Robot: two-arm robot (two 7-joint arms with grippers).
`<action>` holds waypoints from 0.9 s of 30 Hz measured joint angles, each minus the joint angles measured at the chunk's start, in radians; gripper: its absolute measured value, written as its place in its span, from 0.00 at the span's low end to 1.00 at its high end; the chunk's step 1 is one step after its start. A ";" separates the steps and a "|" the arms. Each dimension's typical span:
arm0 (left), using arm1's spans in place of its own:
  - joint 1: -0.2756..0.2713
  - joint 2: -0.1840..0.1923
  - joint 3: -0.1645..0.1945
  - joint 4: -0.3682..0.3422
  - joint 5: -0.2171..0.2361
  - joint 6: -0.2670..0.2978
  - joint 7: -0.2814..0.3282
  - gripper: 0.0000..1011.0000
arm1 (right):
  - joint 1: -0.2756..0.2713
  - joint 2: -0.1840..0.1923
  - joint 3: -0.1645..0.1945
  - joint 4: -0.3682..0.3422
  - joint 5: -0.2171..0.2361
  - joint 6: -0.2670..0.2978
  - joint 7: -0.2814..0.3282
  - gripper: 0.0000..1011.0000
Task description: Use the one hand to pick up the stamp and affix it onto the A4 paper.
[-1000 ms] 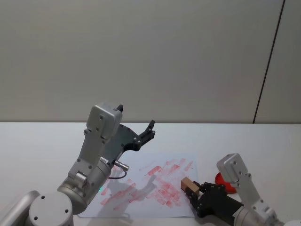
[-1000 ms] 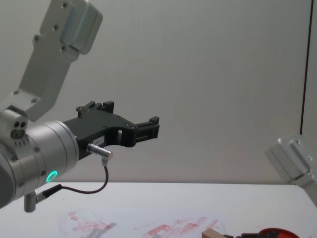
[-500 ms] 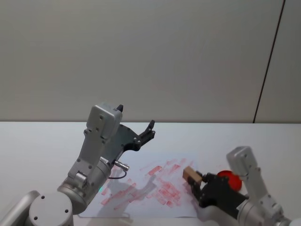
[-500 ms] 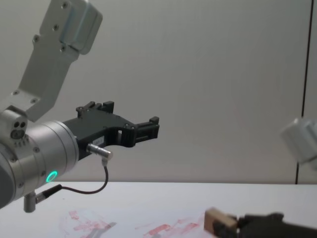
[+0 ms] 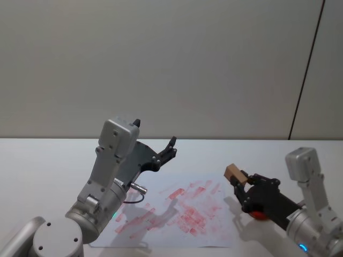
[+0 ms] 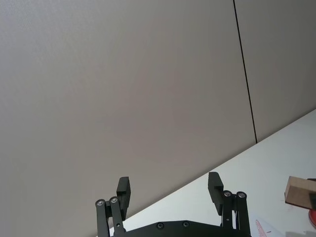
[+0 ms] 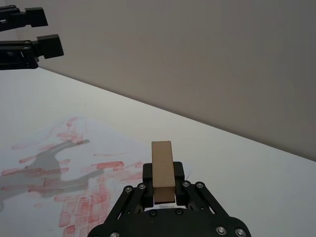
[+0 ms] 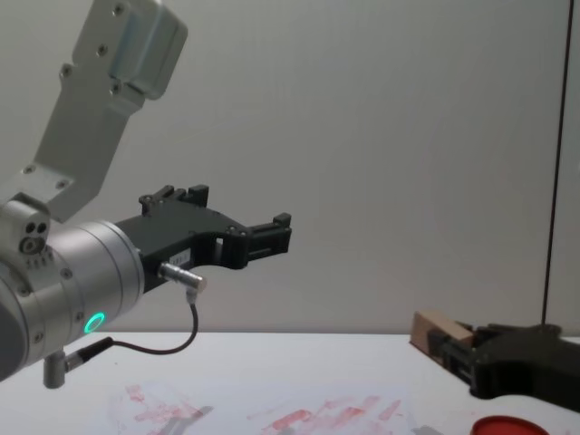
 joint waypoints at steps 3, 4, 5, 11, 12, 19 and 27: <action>0.000 0.000 0.000 0.000 0.000 0.000 0.000 0.99 | 0.001 0.007 0.007 -0.001 0.001 0.005 -0.003 0.21; 0.000 0.000 0.000 0.000 0.000 0.000 0.000 0.99 | 0.001 0.009 0.009 -0.001 0.001 0.007 -0.004 0.21; 0.000 0.000 0.000 0.000 0.000 0.000 0.000 0.99 | 0.001 0.013 0.013 -0.001 0.001 0.012 -0.005 0.21; 0.000 0.000 0.000 0.000 0.000 0.000 0.000 0.99 | 0.003 0.025 0.021 0.013 -0.008 0.034 -0.006 0.21; 0.000 0.000 0.000 0.000 0.000 0.000 0.000 0.99 | 0.003 0.025 0.021 0.013 -0.008 0.034 -0.006 0.21; 0.000 0.000 0.000 0.000 0.000 0.000 0.000 0.99 | 0.006 0.035 0.028 0.040 -0.028 0.058 -0.003 0.21; 0.000 0.000 0.000 0.000 0.000 0.000 0.000 0.99 | 0.010 0.041 0.032 0.062 -0.040 0.074 0.002 0.21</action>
